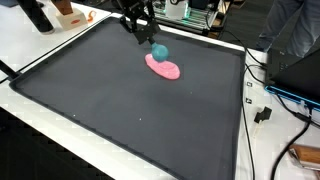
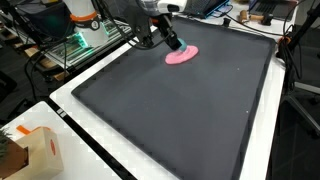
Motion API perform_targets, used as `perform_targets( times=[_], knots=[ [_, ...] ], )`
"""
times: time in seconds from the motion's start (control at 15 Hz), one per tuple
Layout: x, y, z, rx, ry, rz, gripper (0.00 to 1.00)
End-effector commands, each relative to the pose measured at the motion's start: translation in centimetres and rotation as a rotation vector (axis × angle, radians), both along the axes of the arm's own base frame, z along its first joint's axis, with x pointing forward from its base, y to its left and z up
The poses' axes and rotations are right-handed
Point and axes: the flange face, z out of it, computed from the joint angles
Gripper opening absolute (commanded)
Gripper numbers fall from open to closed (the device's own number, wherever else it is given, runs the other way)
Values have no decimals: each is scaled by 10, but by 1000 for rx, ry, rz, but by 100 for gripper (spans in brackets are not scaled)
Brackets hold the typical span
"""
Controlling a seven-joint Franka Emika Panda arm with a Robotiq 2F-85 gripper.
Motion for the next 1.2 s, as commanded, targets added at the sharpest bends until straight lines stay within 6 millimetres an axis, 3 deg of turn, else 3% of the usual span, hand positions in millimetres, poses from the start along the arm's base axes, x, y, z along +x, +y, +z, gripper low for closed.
perform_targets(
  times=[0.0,1.13],
  knots=[
    [-9,-3,-11,30,-30,-5,35],
    [-18,-5,-68,-2,-11,-37,35]
  ],
)
